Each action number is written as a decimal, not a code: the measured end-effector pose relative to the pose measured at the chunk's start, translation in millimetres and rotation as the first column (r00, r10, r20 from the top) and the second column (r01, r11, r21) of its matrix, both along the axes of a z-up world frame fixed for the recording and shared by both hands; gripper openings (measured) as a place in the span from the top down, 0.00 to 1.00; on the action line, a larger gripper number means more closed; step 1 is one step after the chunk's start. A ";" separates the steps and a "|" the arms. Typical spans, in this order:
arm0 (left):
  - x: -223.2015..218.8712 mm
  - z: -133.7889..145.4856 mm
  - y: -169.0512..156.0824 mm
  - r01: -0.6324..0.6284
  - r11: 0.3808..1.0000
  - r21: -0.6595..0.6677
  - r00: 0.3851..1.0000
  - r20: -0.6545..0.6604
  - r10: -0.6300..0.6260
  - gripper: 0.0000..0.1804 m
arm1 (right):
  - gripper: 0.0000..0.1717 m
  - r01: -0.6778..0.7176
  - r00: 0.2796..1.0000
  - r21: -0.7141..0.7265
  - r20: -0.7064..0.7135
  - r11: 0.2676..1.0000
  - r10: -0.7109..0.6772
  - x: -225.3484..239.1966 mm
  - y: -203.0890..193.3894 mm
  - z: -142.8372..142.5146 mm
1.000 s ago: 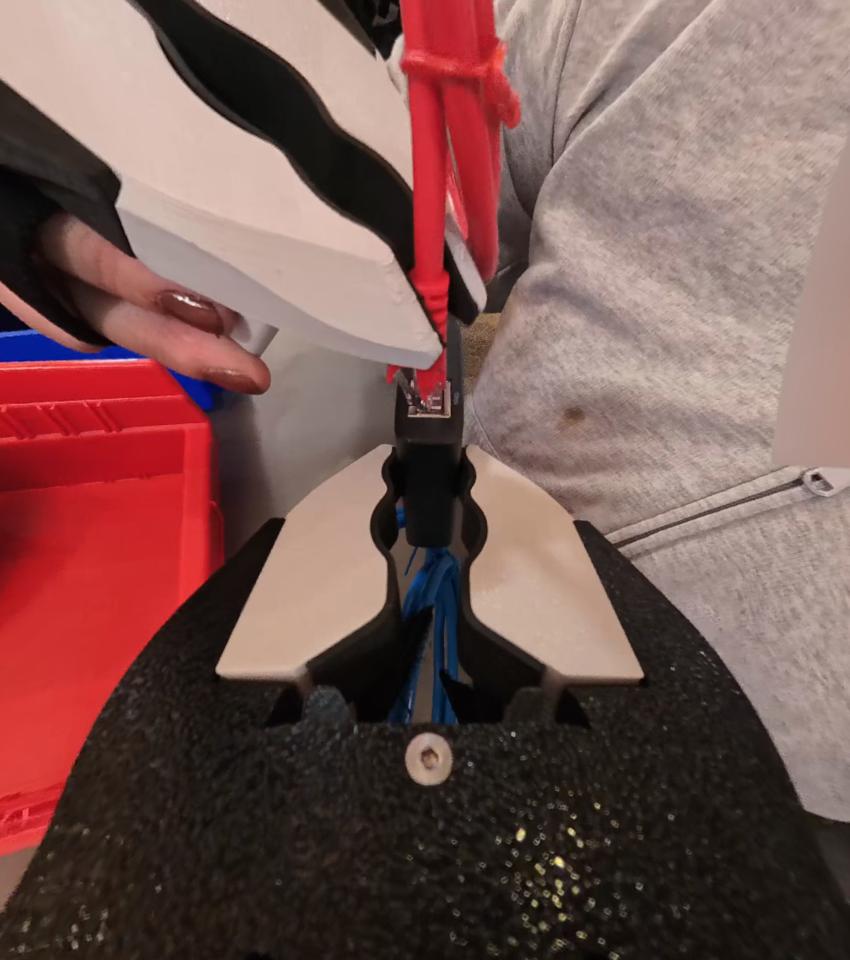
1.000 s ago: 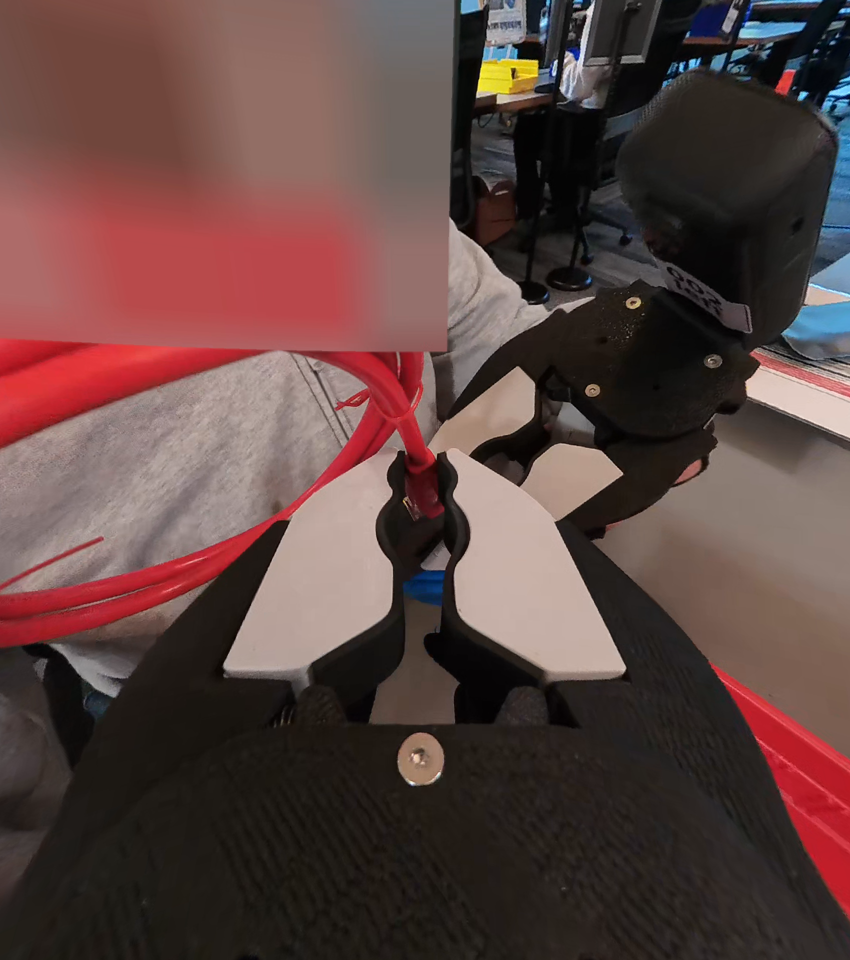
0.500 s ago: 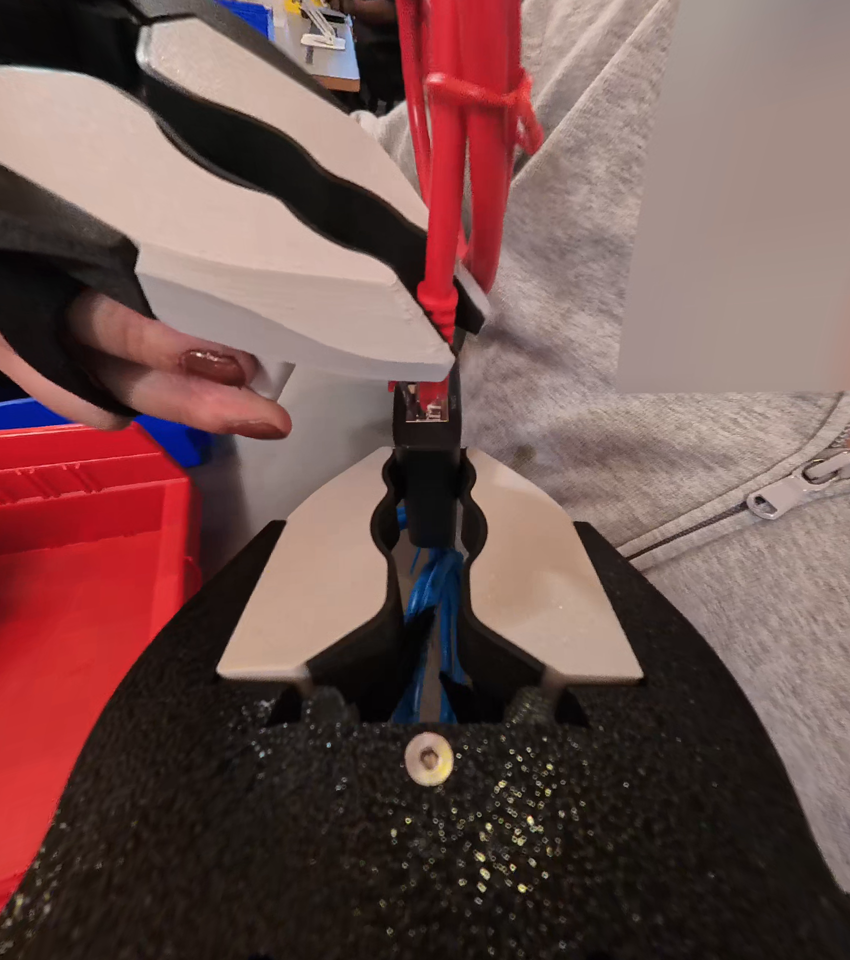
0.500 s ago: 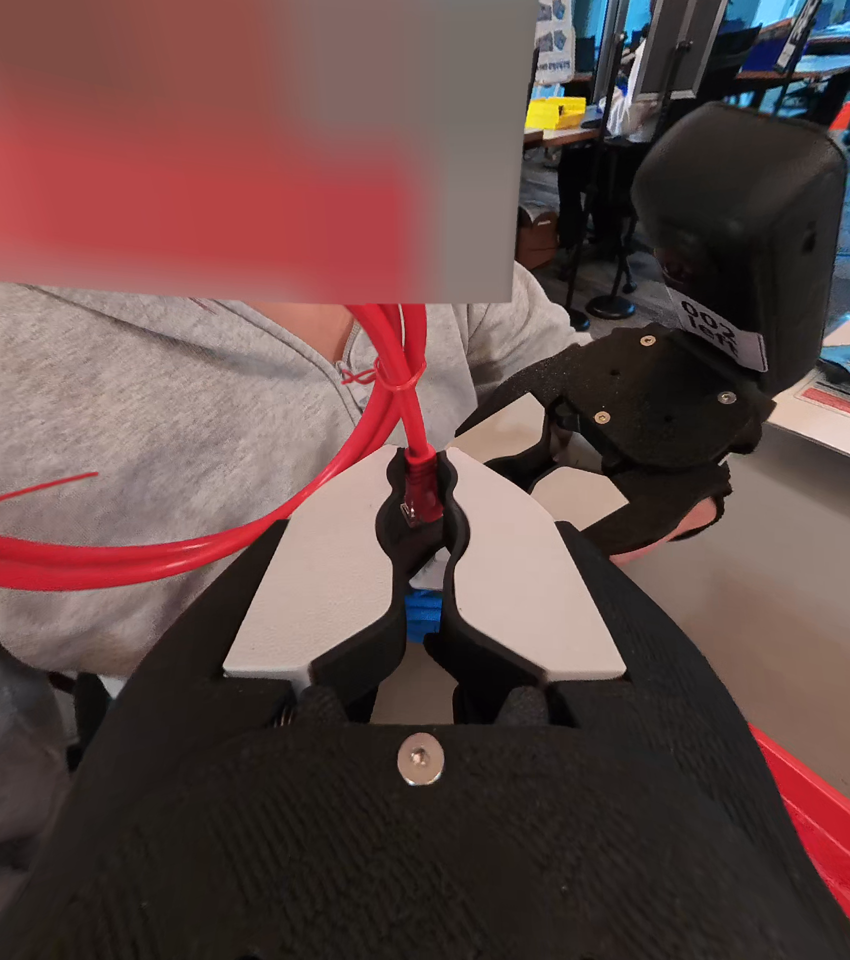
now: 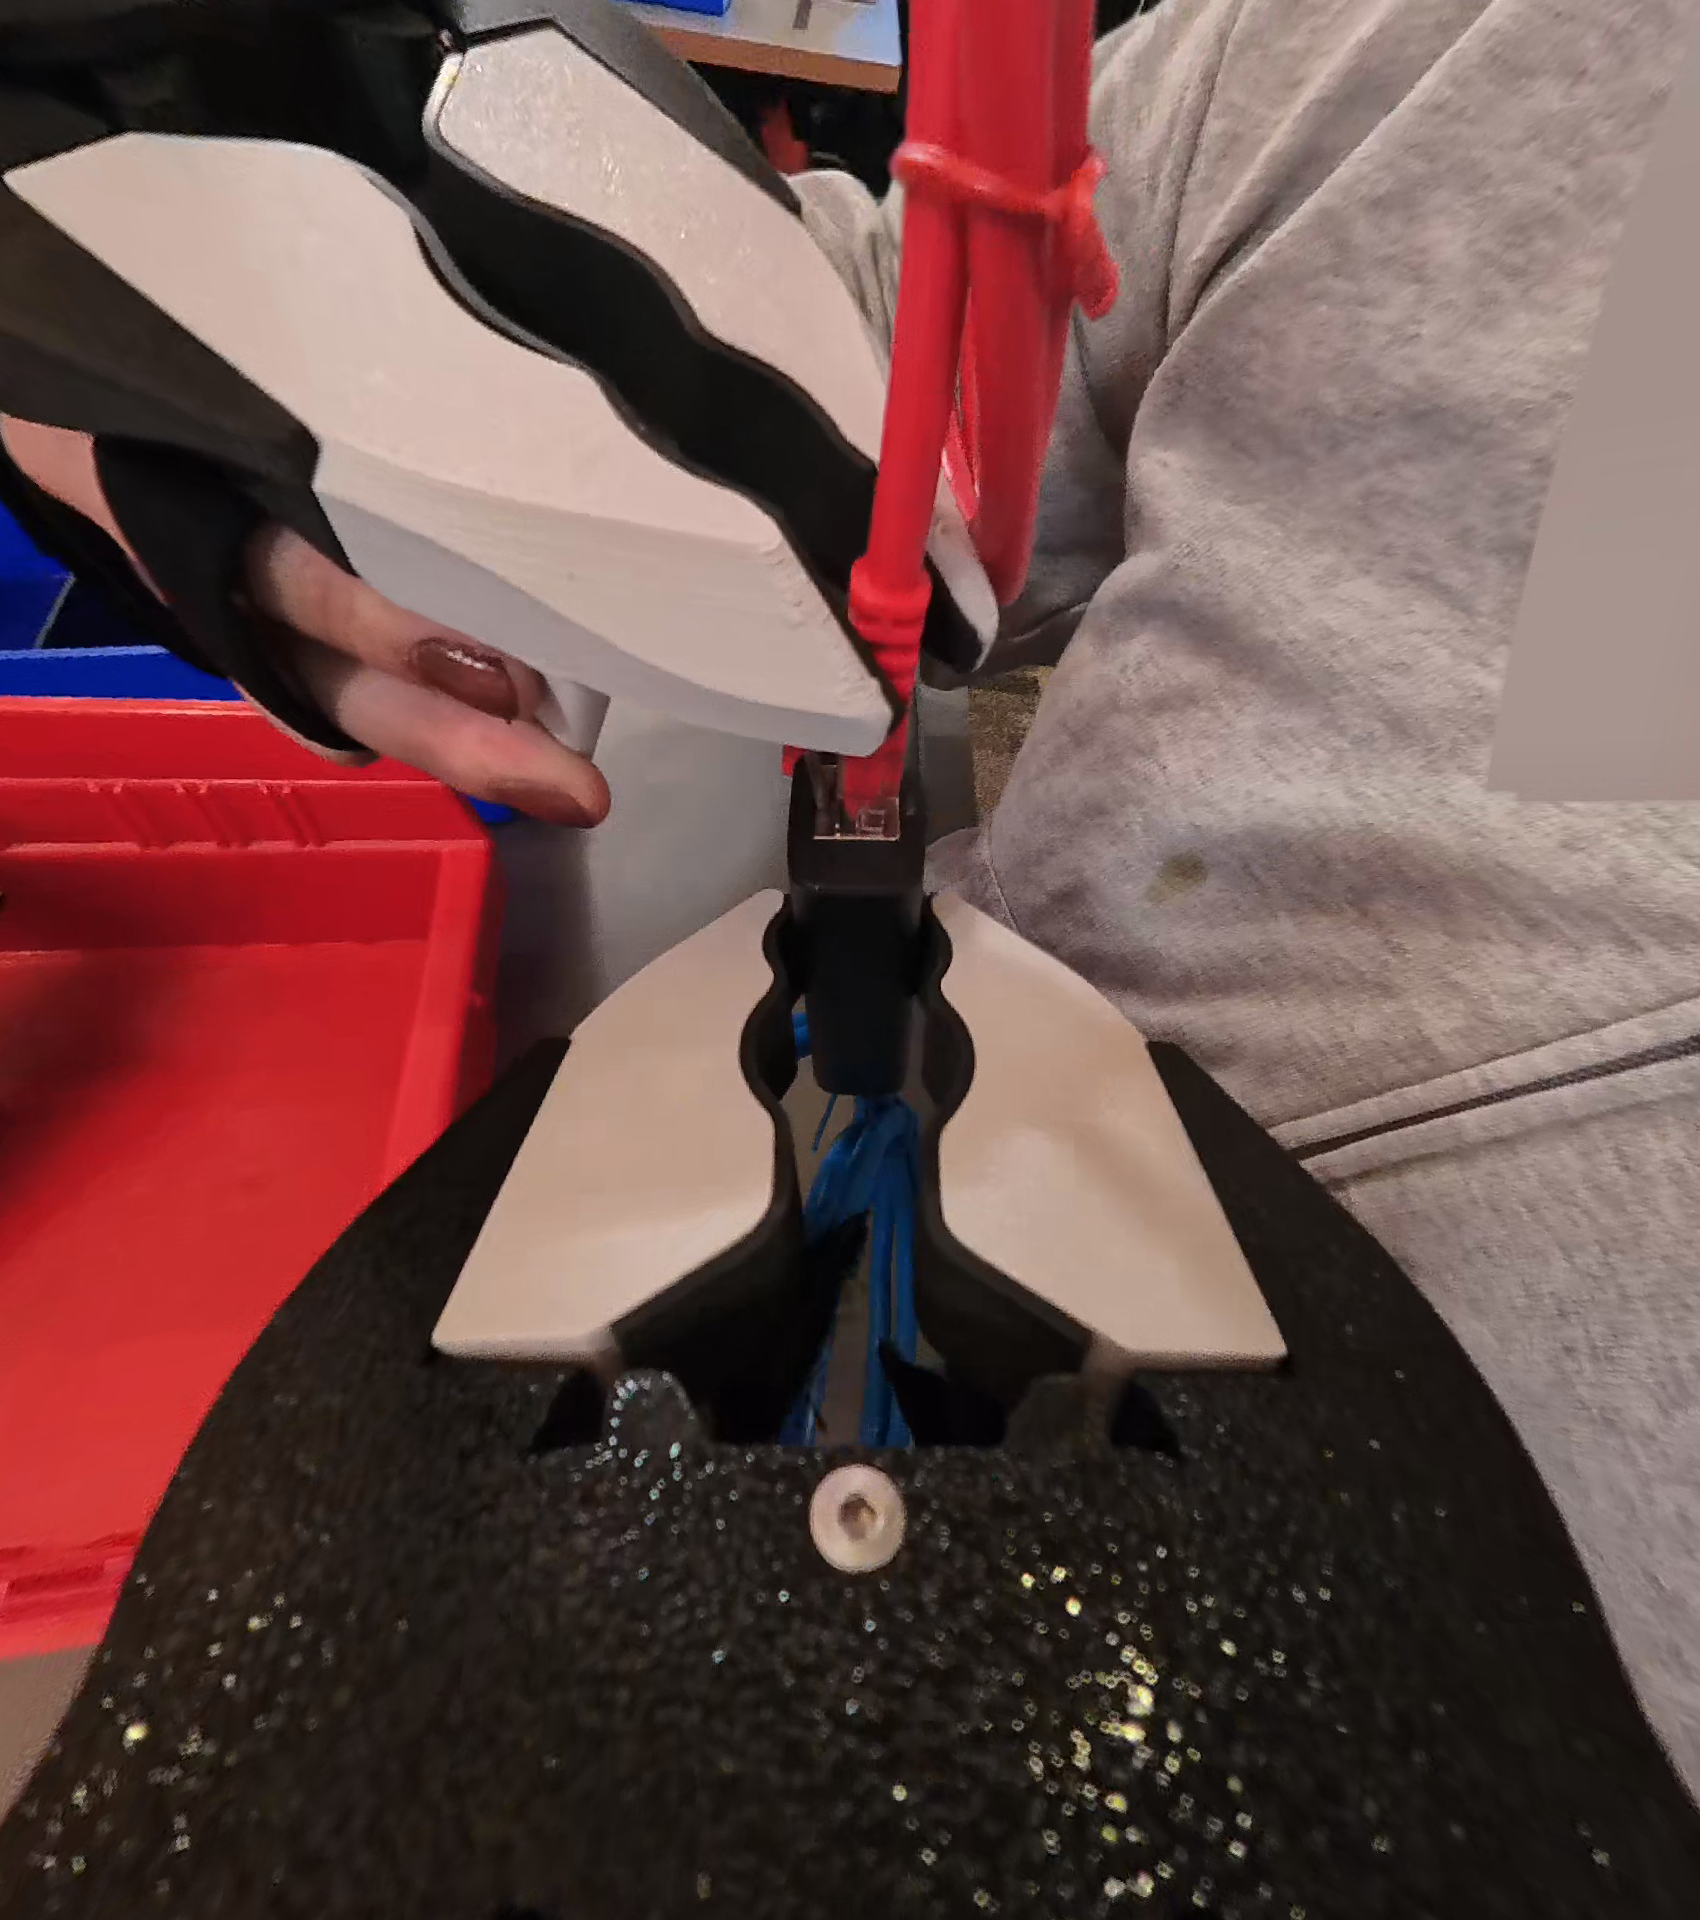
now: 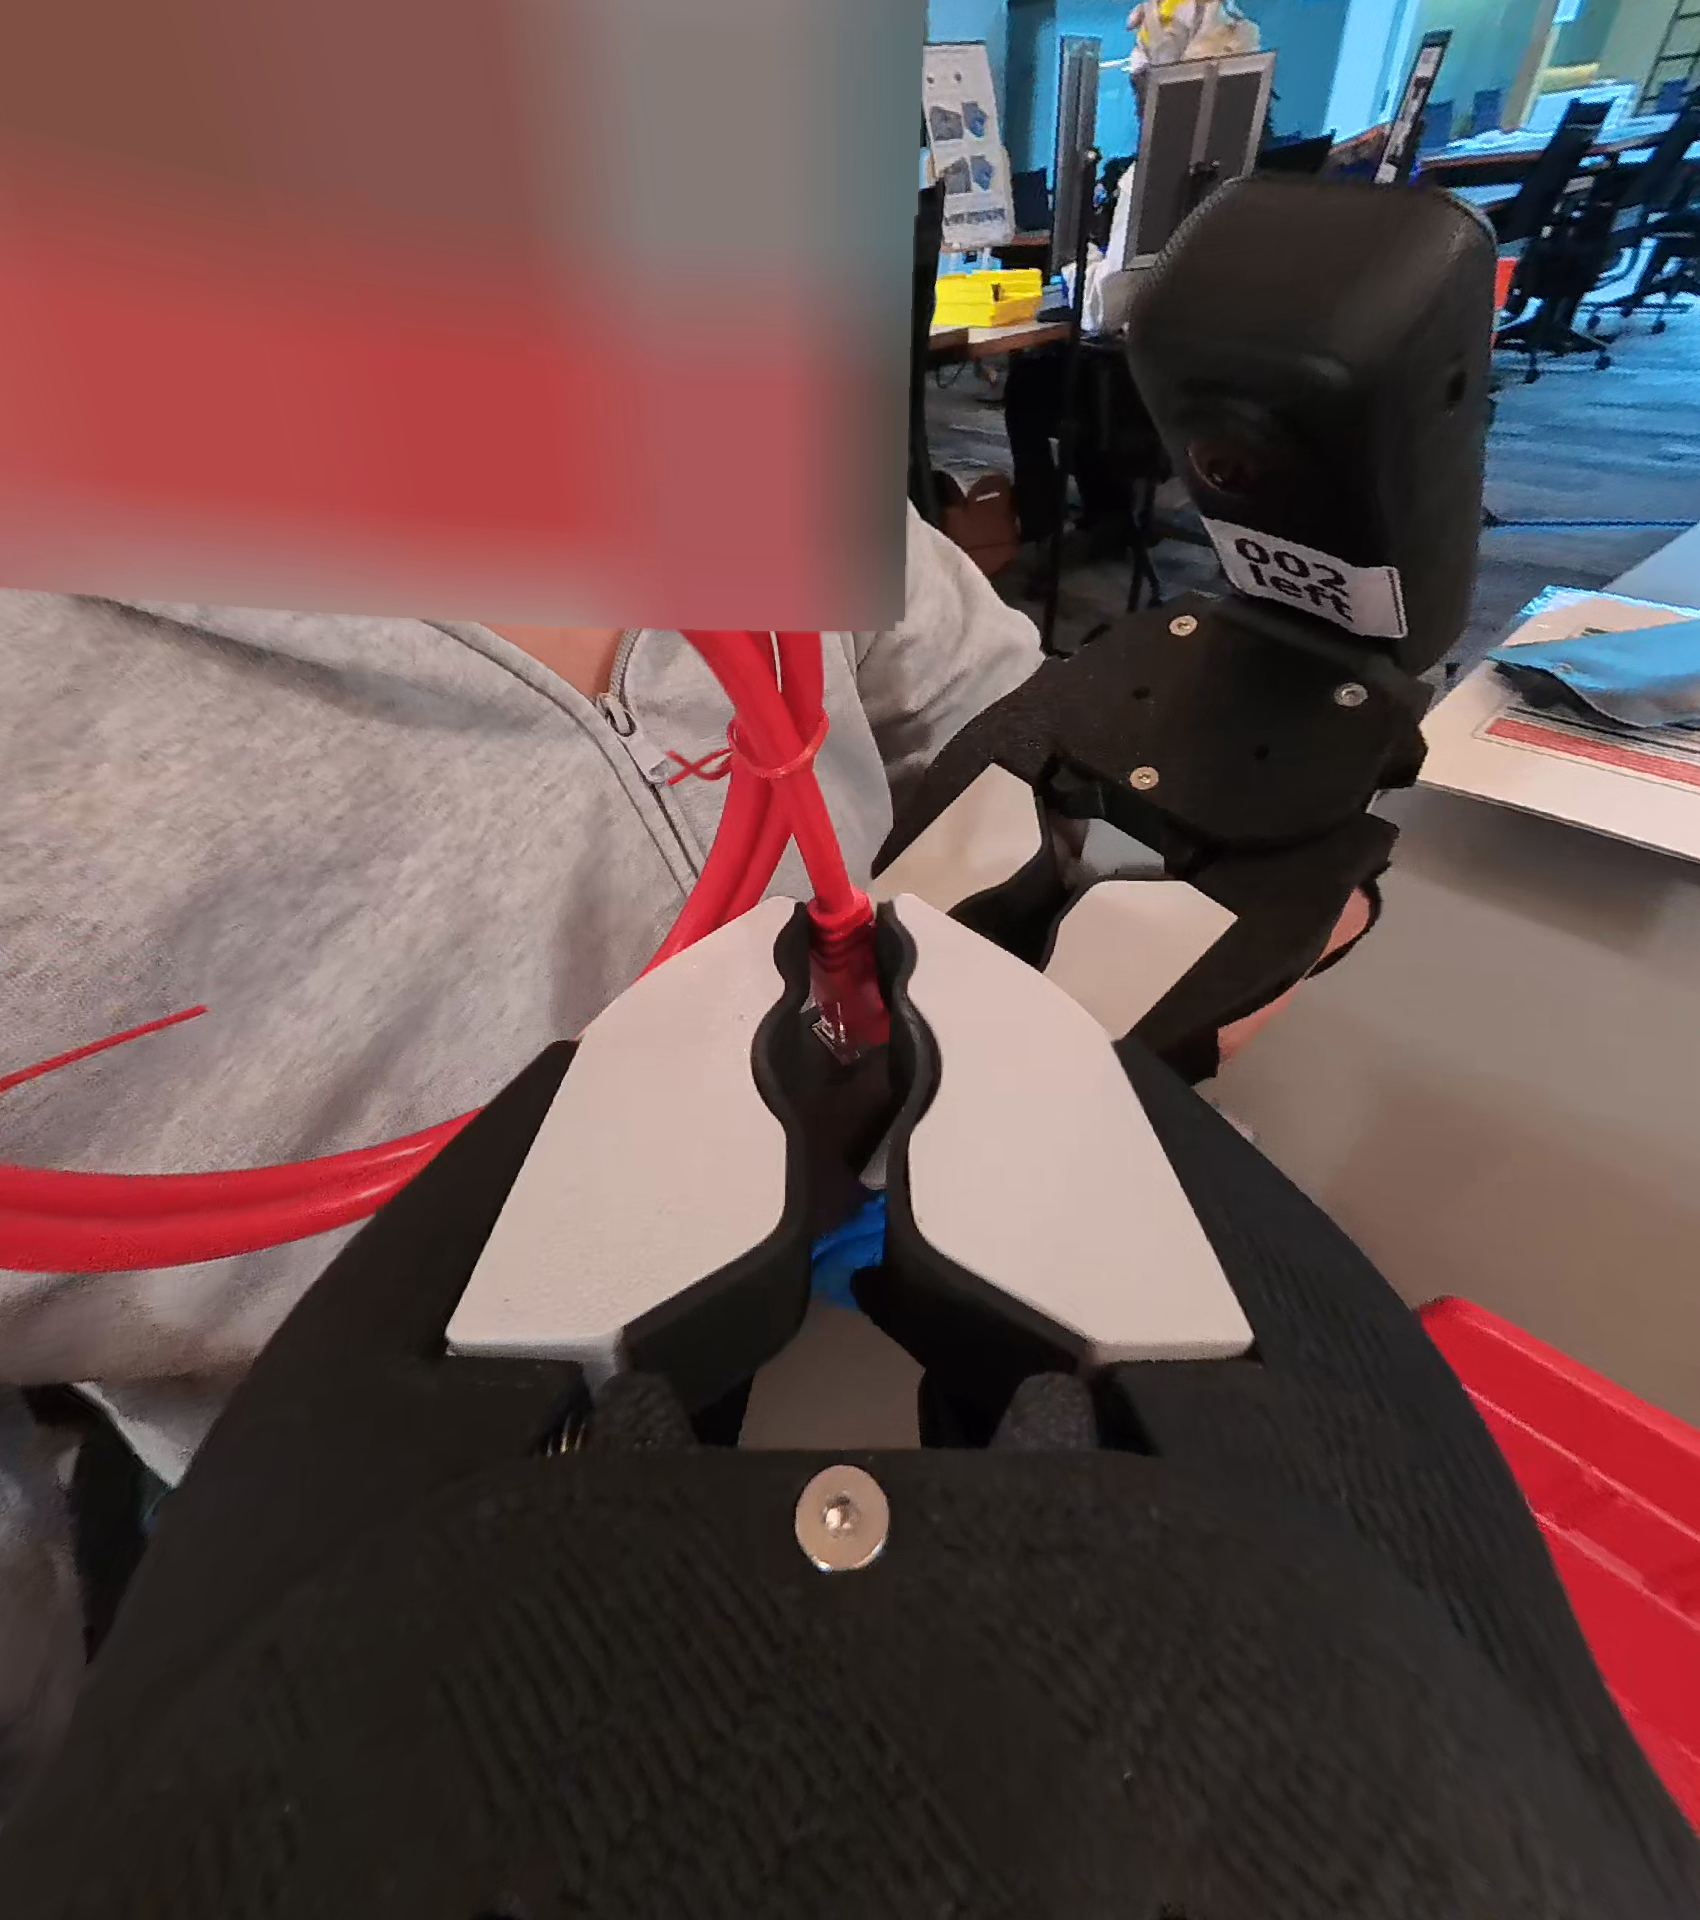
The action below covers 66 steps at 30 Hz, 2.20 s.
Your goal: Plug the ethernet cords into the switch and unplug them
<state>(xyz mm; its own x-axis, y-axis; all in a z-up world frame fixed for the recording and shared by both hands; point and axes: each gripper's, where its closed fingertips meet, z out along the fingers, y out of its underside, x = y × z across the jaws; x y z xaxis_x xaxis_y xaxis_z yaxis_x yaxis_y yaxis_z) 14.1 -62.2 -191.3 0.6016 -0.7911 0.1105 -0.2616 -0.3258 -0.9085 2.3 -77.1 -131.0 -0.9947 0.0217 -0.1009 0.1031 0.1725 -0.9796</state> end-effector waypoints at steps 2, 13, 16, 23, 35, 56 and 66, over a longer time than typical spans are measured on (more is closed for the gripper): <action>1.9 1.4 -0.2 0.011 1.000 -0.019 0.999 0.044 -0.010 0.89 | 0.93 -0.004 0.999 -0.028 0.033 1.000 0.004 -0.9 1.7 1.5; 0.9 3.8 3.9 -0.035 0.999 -0.041 0.994 0.107 0.039 0.89 | 0.89 0.084 0.993 -0.091 0.096 0.992 -0.075 -11.5 12.0 3.4; -3.4 5.3 6.5 -0.089 0.996 -0.030 0.990 0.105 0.091 0.89 | 0.82 0.177 0.980 -0.064 0.101 0.982 -0.171 -20.5 17.2 2.5; -17.8 0.6 14.2 -0.259 0.966 -0.008 0.966 0.017 0.259 0.89 | 0.81 0.338 0.939 0.029 0.057 0.941 -0.339 -28.2 27.8 -3.3; -22.2 -10.6 20.5 -0.327 0.945 -0.003 0.942 -0.082 0.326 0.89 | 0.91 0.398 0.917 0.204 -0.121 0.894 -0.381 -22.2 24.1 -19.1; -14.9 -10.7 20.6 -0.295 0.920 0.259 0.879 -0.305 0.367 0.89 | 0.92 0.392 0.918 0.314 -0.200 0.865 -0.343 -3.7 8.5 -25.0; -10.4 -19.3 20.8 -0.262 0.938 0.225 0.868 -0.370 0.331 0.89 | 0.92 0.362 0.930 0.495 -0.243 0.790 -0.275 2.5 11.6 -35.2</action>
